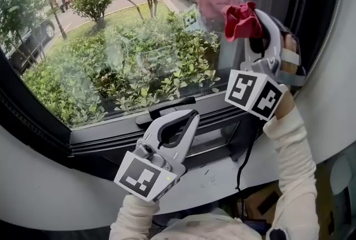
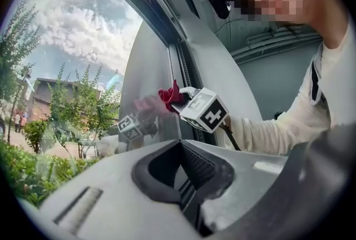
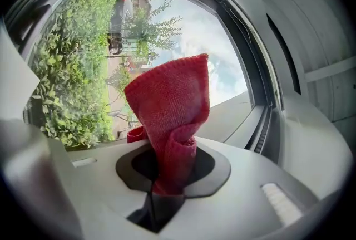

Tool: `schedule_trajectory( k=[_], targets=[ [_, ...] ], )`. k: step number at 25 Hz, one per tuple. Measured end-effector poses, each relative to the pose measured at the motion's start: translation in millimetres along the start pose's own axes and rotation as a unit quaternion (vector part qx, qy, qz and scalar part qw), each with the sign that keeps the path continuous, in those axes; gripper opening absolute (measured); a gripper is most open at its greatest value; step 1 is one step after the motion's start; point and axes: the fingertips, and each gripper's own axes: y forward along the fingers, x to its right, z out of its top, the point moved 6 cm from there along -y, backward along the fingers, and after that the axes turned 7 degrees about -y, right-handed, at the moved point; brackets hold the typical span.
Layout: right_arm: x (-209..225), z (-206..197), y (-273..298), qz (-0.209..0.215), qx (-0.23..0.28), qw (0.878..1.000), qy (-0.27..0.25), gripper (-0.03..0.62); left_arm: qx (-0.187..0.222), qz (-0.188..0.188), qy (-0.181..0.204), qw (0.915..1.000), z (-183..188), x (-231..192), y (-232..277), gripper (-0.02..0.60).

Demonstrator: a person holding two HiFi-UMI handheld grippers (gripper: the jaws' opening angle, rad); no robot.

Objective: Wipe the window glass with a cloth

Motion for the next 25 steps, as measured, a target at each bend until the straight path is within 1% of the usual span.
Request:
schedule_trajectory(
  k=[3, 7, 11, 15, 17, 19, 21, 23, 25],
  targets=[
    [-29.6, -9.2, -13.7, 0.025, -0.003, 1.0, 0.001, 0.109, -0.008, 0.004, -0.002, 1.0, -7.9, 4.5, -2.0, 0.001],
    [-57.7, -17.5, -28.4, 0.045, -0.006, 0.999, 0.003, 0.107, -0.022, 0.012, -0.007, 0.9997, -13.4, 8.9, -6.6, 0.001],
    [-62.7, -20.3, -31.1, 0.054, -0.009, 0.998, 0.014, 0.107, -0.016, 0.007, -0.003, 0.9998, -11.4, 11.7, -10.5, 0.001],
    [-60.1, -20.8, -30.0, 0.076, -0.005, 0.995, 0.065, 0.109, -0.017, 0.018, -0.003, 0.9997, -8.1, 10.2, -18.0, 0.001],
    [-58.6, -19.1, -33.0, 0.099, 0.0, 0.989, 0.108, 0.11, -0.015, 0.021, -0.001, 0.9997, -5.7, 10.0, -22.5, 0.001],
    [-55.2, -12.1, -38.5, 0.123, 0.01, 0.98, 0.155, 0.11, -0.015, 0.024, 0.0, 0.9996, -2.5, 9.8, -26.5, 0.0],
    [-51.0, 2.3, -46.1, 0.142, 0.028, 0.971, 0.19, 0.11, -0.008, 0.025, 0.004, 0.9996, 2.0, 9.0, -30.0, 0.0],
    [-47.3, 21.6, -56.6, 0.162, 0.054, 0.96, 0.221, 0.11, -0.001, 0.026, 0.009, 0.9996, 5.7, 8.0, -33.5, 0.0],
    [-42.4, 40.6, -69.6, 0.184, 0.086, 0.946, 0.253, 0.11, 0.001, 0.027, 0.012, 0.9996, 7.9, 7.7, -36.5, 0.0]
  ],
)
